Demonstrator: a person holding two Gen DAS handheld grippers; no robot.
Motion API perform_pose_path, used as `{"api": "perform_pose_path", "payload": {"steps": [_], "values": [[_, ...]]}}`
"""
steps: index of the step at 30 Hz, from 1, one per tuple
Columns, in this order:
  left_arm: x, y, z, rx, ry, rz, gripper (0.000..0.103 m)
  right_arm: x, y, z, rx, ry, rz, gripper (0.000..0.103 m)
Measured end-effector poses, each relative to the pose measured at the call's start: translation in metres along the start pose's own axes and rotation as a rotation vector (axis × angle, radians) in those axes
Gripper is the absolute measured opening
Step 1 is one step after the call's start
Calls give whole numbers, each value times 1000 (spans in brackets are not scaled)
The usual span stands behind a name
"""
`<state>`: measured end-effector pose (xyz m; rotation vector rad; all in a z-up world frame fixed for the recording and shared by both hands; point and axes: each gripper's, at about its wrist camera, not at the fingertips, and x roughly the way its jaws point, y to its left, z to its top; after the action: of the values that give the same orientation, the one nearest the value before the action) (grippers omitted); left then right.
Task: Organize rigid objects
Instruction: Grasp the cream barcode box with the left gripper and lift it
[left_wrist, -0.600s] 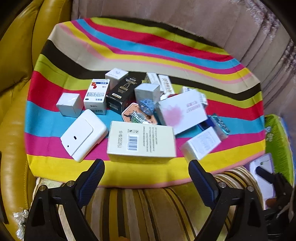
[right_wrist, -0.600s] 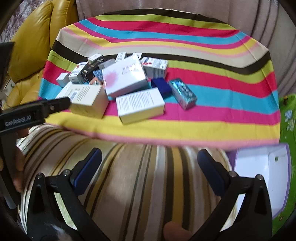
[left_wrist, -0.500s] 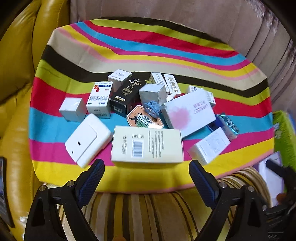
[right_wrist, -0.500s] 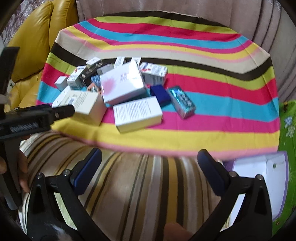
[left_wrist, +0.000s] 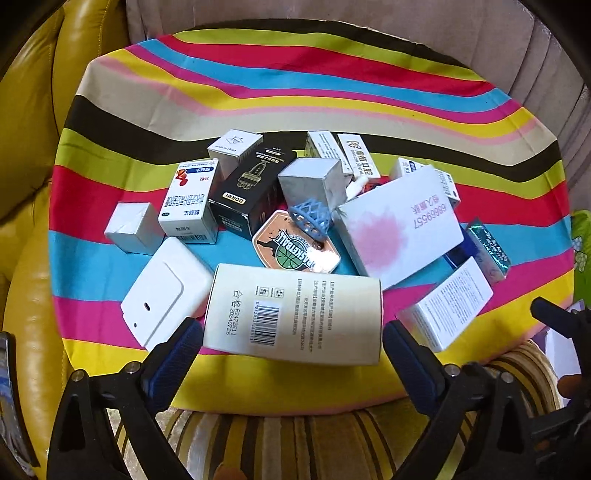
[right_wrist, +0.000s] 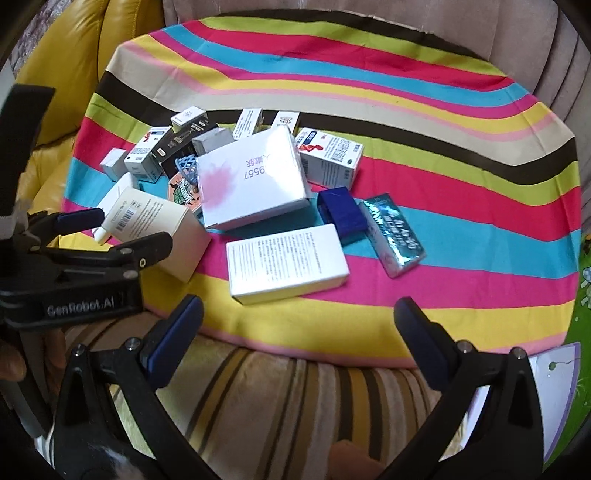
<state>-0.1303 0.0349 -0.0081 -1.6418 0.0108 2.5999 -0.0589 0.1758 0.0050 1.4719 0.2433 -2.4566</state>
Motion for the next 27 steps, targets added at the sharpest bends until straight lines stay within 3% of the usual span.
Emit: {"api": "perform_pose_path", "payload": {"steps": [6, 19, 27], "values": [[-7, 1, -3, -2, -29, 46, 102, 15, 6, 3, -23, 39, -7, 103], [34, 15, 3, -17, 129, -13, 103, 37, 17, 12, -72, 80, -20, 103], [24, 17, -2, -37, 70, -6, 101, 46, 28, 15, -122, 77, -39, 98]]}}
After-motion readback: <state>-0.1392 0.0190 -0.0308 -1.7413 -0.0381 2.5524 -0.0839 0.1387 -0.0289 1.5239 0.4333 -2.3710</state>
